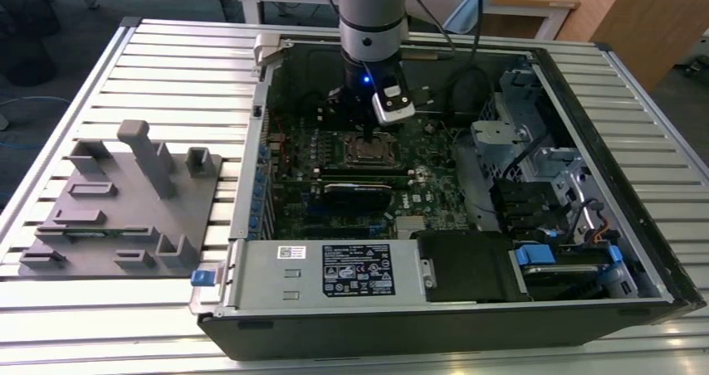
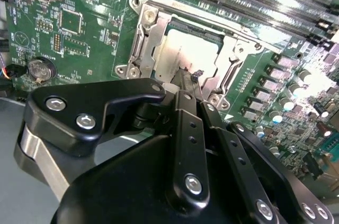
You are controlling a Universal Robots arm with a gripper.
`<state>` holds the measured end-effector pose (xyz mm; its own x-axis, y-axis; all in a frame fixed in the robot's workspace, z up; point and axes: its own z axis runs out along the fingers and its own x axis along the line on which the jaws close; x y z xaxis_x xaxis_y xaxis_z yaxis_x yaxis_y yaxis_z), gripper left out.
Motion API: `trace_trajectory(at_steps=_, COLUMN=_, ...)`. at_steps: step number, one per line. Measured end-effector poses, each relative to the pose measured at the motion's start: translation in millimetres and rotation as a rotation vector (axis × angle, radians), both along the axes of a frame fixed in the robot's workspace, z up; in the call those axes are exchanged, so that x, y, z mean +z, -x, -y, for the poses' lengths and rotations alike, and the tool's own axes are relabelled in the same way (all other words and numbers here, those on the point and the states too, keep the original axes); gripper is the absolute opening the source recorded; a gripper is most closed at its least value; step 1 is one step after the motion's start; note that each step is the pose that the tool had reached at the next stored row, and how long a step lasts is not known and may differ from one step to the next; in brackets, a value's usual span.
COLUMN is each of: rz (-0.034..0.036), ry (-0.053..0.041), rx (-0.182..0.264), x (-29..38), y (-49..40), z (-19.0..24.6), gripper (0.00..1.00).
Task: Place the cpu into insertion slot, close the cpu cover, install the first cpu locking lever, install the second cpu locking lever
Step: 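Install the first cpu locking lever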
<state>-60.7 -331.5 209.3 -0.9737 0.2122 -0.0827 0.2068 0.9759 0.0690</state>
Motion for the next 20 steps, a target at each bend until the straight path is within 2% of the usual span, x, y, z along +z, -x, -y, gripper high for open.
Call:
trace_trajectory(at_steps=4, rz=-0.0001, ry=-0.0002, rx=0.0, x=0.0, y=0.0, z=0.0, gripper=0.1)
trace_trajectory(at_steps=10, rz=-0.0001, ry=0.0062, rx=0.0, x=0.0, y=-1.3, z=0.2, gripper=0.1)
trace_trajectory(at_steps=16, rz=-0.0001, ry=0.006, rx=0.0, x=0.0, y=-1.4, z=5.9, gripper=0.1)
trace_trajectory(at_steps=20, rz=0.0, ry=0.0061, rx=0.0, x=-0.1, y=-1.4, z=7.6, gripper=0.1)
